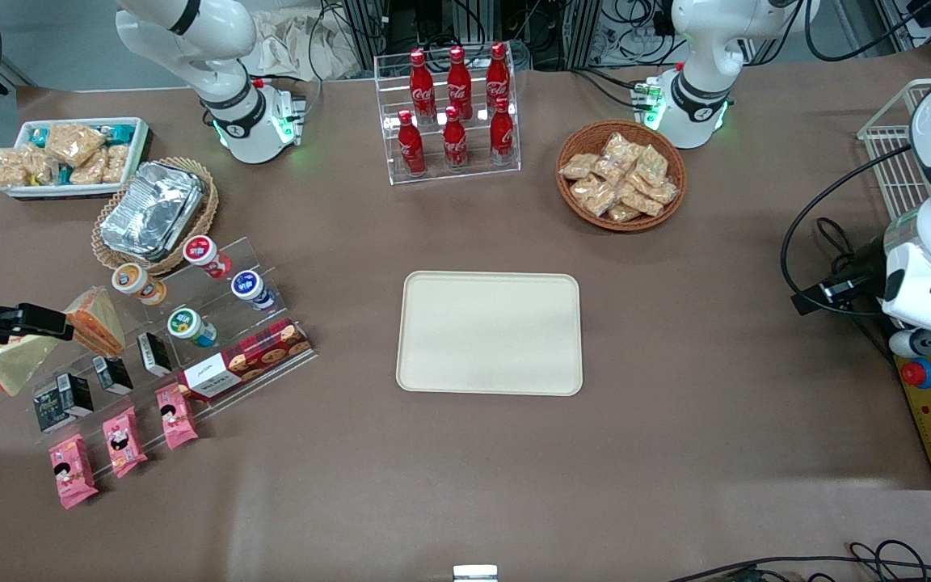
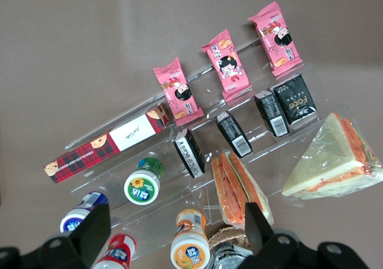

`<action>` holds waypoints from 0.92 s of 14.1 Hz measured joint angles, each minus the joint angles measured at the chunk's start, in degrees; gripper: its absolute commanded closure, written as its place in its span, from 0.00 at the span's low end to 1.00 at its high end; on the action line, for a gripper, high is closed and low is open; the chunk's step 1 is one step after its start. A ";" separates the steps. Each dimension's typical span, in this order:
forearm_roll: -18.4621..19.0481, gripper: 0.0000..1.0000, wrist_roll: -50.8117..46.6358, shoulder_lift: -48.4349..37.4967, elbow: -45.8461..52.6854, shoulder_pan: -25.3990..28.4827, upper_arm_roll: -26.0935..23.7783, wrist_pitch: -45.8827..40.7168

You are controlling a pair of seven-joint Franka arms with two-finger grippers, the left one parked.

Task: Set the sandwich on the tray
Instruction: 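Close the right gripper on the wrapped triangle sandwich in the rack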

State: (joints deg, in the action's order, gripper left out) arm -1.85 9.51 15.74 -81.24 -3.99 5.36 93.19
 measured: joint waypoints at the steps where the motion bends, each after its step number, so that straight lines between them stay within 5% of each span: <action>1: -0.01 0.00 0.00 0.04 -0.02 0.02 -0.04 0.00; 13: 0.00 0.00 -1.32 0.07 -0.71 -0.24 4.29 -1.05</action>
State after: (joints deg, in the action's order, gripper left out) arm -1.85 8.19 15.81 -81.95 -4.23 9.65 92.14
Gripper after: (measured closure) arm 0.000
